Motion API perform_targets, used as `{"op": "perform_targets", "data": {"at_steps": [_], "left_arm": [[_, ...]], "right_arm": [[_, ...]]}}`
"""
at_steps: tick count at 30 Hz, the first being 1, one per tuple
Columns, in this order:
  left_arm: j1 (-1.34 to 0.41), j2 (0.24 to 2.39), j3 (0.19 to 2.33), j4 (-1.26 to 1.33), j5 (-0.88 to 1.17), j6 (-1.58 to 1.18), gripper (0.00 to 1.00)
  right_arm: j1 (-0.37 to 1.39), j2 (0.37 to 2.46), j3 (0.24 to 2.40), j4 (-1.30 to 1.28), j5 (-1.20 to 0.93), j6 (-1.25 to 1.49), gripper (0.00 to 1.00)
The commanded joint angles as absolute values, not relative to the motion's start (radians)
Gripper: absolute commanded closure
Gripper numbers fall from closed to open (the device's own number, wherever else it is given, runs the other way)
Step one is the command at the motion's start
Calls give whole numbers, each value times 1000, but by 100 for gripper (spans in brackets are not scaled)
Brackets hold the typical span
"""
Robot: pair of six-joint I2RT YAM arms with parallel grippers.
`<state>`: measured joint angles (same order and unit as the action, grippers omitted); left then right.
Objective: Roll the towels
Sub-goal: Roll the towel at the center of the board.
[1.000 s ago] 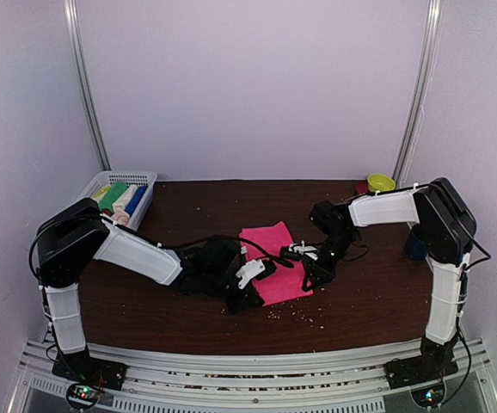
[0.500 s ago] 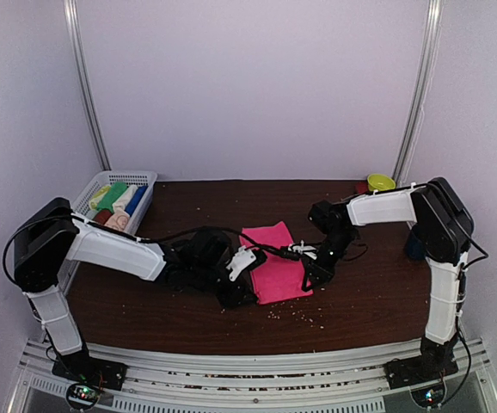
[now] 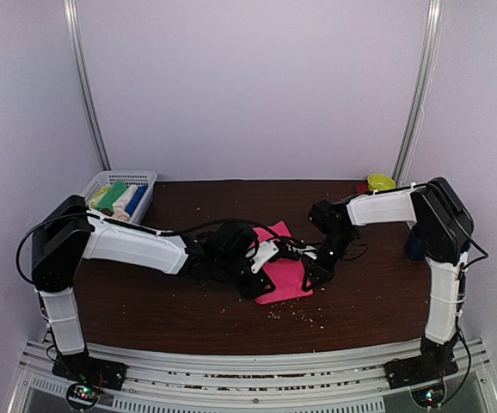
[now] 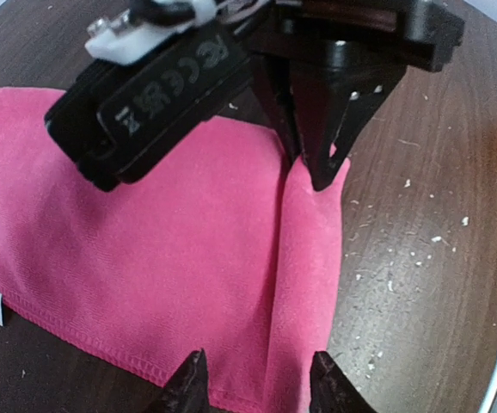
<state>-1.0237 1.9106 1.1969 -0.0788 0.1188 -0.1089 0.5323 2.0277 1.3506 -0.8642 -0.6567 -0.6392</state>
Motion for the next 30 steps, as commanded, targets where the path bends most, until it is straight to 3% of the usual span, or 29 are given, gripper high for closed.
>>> {"op": "perform_targets", "data": {"at_steps": [1,8,15,30], "left_arm": [[-1021,1973,1246,-114,85,-91,60],[-1021,1993,1236,-115,41,-99,70],[-1020,2018,1231,-132,-35,-113,75],[-1020,2061,1211,-104,-40,-109,76]], "right_arm": [[535,2085,1342,-836,-557,-635,93],[537,2082,1344,-837,-559,-635,92],[537,2033,1332,-829,-564,-650,68],[502,1833,1274,-753,-523,-701,62]]}}
